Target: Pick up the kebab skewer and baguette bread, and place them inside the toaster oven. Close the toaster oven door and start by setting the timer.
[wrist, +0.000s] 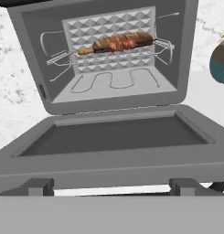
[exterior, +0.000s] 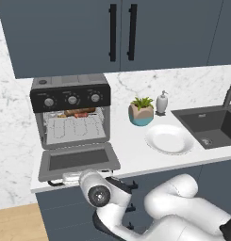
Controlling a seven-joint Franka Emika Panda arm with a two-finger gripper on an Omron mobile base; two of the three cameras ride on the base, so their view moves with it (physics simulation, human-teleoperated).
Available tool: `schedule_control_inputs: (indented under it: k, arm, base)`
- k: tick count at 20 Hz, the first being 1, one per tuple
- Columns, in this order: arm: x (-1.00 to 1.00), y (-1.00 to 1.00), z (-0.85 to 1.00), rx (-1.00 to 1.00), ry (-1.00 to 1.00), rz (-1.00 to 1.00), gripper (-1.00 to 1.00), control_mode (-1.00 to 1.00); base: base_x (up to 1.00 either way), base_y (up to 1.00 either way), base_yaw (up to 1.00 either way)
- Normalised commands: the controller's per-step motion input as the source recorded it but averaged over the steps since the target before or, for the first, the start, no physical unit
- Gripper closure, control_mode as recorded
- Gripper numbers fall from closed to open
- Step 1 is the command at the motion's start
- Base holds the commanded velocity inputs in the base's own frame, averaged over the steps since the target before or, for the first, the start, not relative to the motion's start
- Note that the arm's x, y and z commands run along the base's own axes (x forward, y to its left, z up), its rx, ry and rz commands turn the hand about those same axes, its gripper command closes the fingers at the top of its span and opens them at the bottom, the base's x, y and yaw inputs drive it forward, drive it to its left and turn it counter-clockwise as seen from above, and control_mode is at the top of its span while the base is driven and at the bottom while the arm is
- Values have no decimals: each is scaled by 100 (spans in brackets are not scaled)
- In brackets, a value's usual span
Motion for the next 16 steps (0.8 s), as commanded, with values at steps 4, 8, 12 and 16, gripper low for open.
schedule_control_inputs:
  k: [4,8,12,16]
  arm:
    - [-66,12,-16,0,4,0,-100,-100]
    - [-16,1,-10,0,0,0,-100,-100]
    - [0,1,-18,0,0,0,-100,-100]
    - [0,3,-30,0,0,0,-100,-100]
  base:
    - [0,0,0]
    - [0,0,0]
    - [0,0,0]
    - [0,0,0]
